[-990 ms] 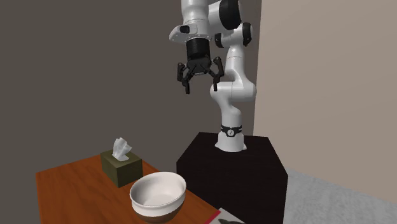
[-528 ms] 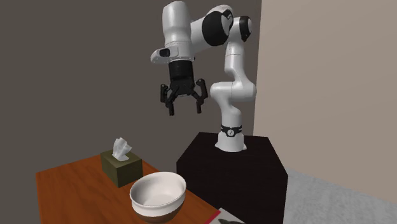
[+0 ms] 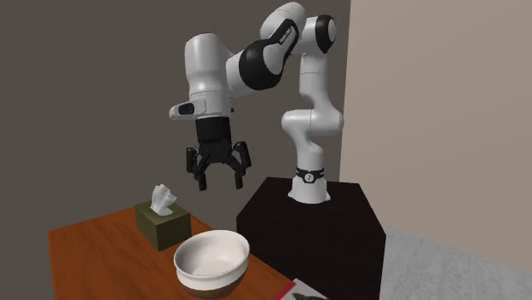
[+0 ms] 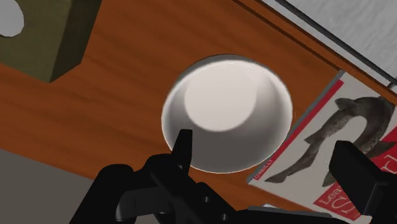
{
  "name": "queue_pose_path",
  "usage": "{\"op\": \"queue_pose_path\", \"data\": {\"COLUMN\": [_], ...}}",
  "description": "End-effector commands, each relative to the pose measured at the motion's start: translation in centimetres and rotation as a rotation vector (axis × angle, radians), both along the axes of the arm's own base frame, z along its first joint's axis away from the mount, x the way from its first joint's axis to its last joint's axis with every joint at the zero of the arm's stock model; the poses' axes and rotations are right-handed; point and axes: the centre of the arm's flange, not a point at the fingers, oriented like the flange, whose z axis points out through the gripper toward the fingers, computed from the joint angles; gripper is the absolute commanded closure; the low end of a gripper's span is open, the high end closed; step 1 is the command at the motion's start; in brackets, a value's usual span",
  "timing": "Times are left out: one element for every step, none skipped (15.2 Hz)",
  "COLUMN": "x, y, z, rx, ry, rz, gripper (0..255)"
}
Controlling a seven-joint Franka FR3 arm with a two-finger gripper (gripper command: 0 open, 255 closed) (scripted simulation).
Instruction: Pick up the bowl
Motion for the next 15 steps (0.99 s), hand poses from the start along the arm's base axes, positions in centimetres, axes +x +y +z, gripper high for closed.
{"op": "queue_pose_path", "data": {"x": [1.1,1.7,2.2,2.8,3.4,3.9,4.5,5.1,5.6,5.8,5.8,5.8,5.8,5.8,5.8], "y": [-1.6,-2.3,-2.9,-3.6,-4.3,-5.0,-5.7,-6.3,-7.0,-7.2,-7.2,-7.2,-7.2,-7.2,-7.2], "z": [-2.2,-3.2,-4.2,-5.3,-6.3,-7.3,-8.3,-9.4,-10.4,-10.8,-11.3,-11.8,-12.4,-12.9,-13.4], "rx": [0.003,0.005,0.007,0.009,0.011,0.013,0.015,0.017,0.019,0.020,0.020,0.020,0.020,0.020,0.020], "ry": [0.004,0.007,0.009,0.012,0.014,0.016,0.019,0.021,0.024,0.025,0.025,0.025,0.025,0.025,0.025], "rz": [0.001,0.001,0.001,0.001,0.001,0.001,0.001,0.001,0.001,0.001,0.001,0.001,0.001,0.001,0.001], "gripper": [0,0,0,0,0,0,0,0,0,0,0,0,0,0,0]}}
